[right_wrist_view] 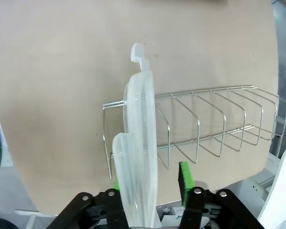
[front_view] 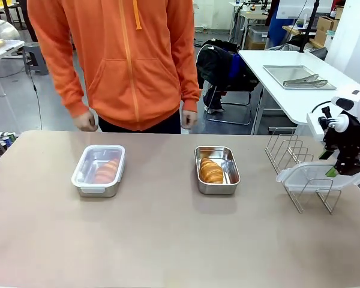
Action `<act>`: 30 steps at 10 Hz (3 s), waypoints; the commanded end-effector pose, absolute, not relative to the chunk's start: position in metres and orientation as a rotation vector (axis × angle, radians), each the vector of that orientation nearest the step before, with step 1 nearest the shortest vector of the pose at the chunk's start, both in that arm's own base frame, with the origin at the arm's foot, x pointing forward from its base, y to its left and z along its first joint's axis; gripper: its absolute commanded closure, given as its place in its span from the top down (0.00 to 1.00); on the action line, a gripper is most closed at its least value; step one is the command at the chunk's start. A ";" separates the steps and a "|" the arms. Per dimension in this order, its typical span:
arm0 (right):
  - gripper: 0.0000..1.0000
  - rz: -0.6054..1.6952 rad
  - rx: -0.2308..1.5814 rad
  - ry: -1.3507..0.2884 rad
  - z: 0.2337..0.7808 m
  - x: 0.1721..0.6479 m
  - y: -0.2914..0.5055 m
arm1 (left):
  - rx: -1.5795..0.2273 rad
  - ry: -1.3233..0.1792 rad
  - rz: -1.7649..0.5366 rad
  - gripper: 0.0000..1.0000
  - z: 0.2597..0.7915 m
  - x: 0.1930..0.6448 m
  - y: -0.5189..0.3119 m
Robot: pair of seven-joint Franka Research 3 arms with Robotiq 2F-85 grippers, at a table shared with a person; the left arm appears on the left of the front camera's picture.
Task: Place the bread in airtight containers.
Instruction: Pick up one Airtight Container lid and hand it to the human.
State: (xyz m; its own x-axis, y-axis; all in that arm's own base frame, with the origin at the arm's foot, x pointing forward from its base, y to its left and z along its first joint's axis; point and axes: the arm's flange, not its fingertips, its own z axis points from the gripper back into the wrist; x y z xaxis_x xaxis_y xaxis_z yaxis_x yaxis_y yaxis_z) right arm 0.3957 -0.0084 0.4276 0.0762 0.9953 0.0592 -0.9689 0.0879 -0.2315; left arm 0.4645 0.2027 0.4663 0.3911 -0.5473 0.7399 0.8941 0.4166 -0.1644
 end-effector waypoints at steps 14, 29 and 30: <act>0.00 1.460 -0.202 -0.139 0.630 0.367 0.006 | -0.605 -0.645 -0.981 1.00 0.469 0.464 0.200; 0.00 1.920 -0.494 -0.837 0.559 0.444 0.126 | -0.605 -0.645 -0.981 1.00 0.469 0.464 0.200; 0.00 1.920 -0.494 -0.837 0.559 0.444 0.126 | -0.605 -0.645 -0.981 1.00 0.469 0.464 0.200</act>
State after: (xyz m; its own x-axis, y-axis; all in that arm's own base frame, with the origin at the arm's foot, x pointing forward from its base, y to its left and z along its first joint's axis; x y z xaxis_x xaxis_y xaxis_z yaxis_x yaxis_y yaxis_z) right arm 0.4453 0.1254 0.5582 -0.4704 0.8821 0.0250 -0.6099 -0.3045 -0.7316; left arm 0.4645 0.2027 0.4661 0.3914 -0.5472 0.7399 0.8940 0.4167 -0.1647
